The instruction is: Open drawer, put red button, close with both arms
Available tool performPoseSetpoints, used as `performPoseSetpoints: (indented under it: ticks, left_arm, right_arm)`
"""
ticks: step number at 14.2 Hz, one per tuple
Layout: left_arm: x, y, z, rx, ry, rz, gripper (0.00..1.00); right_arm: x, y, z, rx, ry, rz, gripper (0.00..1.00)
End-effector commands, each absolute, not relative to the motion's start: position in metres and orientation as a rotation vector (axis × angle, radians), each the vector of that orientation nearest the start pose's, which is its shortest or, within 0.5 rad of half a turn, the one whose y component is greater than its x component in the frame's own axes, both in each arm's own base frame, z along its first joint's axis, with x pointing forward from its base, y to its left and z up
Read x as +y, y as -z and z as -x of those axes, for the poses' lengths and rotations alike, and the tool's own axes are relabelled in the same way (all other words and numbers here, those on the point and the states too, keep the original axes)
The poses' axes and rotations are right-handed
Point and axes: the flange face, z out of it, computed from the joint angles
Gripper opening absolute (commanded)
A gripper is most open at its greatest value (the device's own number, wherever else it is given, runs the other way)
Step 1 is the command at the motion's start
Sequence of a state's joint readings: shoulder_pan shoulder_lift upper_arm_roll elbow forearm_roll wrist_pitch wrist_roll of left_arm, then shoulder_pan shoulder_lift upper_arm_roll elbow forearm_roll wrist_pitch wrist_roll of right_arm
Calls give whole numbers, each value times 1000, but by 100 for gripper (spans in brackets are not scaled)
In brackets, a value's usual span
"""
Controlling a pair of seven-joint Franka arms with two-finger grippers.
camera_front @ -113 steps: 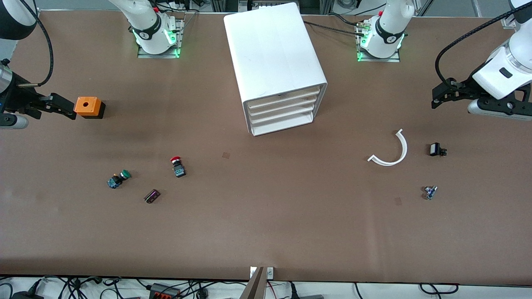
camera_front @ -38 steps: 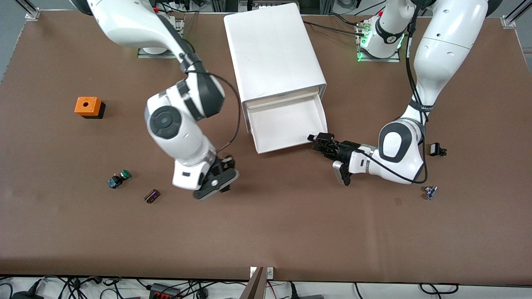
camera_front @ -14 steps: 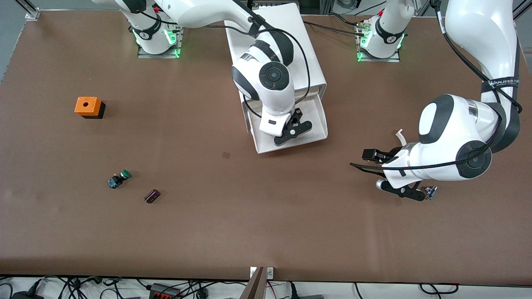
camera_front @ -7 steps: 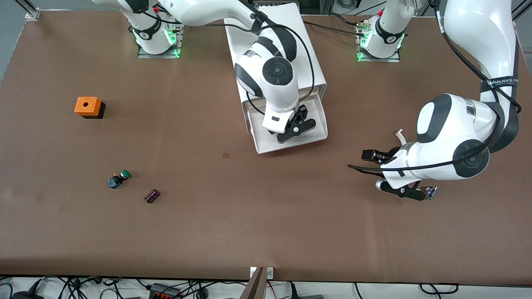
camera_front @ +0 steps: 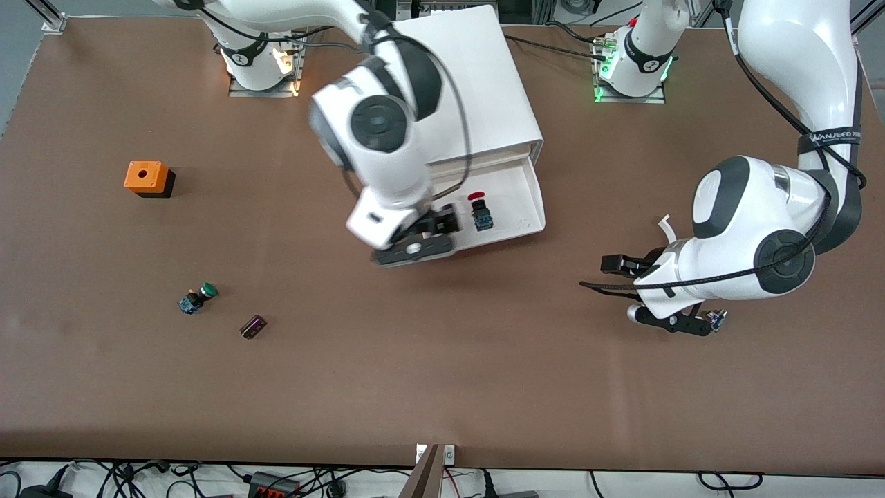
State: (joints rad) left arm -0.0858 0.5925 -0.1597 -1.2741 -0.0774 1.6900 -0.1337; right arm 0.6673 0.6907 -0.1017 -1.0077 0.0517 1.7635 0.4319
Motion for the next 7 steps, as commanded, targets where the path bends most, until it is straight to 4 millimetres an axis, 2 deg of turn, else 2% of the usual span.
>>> performPoseSetpoints:
  ticks: [1,4,6,7]
  left_arm:
    - [-195,-394,-683,-96,-263,3251,100]
    - [-240,-370,-678,-128,-92,3311,100]
    - [-265,-345,-668,-194,-4,3331,100]
    - [-280,-334,-660,-226,11,3333,100]
  right_arm:
    - [357,-484,-638,-254,22,3137,100]
    - [250,-500,-681,-146,20,3129,100]
    - [205,-508,-692,-121,32,3128,100]
    - [193,-508,-696,-104,30,3129,100]
